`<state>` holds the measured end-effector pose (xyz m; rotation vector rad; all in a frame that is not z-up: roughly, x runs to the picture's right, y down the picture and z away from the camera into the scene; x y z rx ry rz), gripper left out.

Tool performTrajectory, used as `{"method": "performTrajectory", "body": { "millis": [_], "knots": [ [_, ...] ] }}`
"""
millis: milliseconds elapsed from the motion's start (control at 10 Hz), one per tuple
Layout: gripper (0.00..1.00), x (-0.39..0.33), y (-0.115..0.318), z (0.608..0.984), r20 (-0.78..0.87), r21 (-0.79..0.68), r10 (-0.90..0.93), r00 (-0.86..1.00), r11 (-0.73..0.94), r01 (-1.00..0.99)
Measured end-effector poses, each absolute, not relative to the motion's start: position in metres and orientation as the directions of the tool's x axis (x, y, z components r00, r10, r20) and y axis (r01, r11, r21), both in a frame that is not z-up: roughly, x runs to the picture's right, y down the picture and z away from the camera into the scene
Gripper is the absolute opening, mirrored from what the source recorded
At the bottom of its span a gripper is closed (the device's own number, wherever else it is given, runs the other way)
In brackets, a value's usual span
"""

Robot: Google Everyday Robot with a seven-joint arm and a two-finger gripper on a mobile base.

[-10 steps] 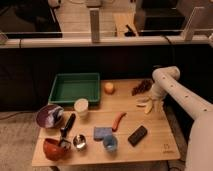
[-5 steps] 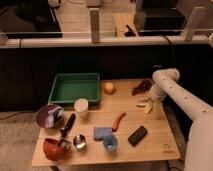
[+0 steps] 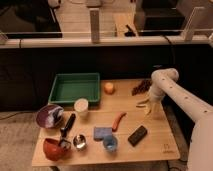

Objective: Place banana in tray

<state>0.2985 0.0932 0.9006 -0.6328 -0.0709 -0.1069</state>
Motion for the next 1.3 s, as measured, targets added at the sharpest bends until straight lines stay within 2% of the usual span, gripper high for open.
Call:
{"method": "performTrajectory", "body": {
  "millis": [400,500,700,800,1000,1100,1200,1300],
  "knots": [
    [0.31,0.282,0.077,0.887,0.118,-0.564,-0.096,0.988,0.812,0.147],
    [0.25,0.275,0.070,0.878,0.125,-0.564,-0.102,0.987,0.811,0.156],
    [0.27,0.277,0.067,0.872,0.124,-0.568,-0.102,0.987,0.808,0.155],
    [0.24,0.275,0.066,0.874,0.127,-0.558,-0.116,0.985,0.812,0.168],
    [0.09,0.256,0.057,0.869,0.136,-0.539,-0.150,0.979,0.818,0.200],
    [0.08,0.242,0.054,0.866,0.140,-0.532,-0.151,0.979,0.822,0.203],
    [0.12,0.226,0.054,0.868,0.150,-0.519,-0.151,0.977,0.829,0.207],
    [0.21,0.219,0.054,0.872,0.153,-0.500,-0.160,0.975,0.838,0.216]
  ]
}}
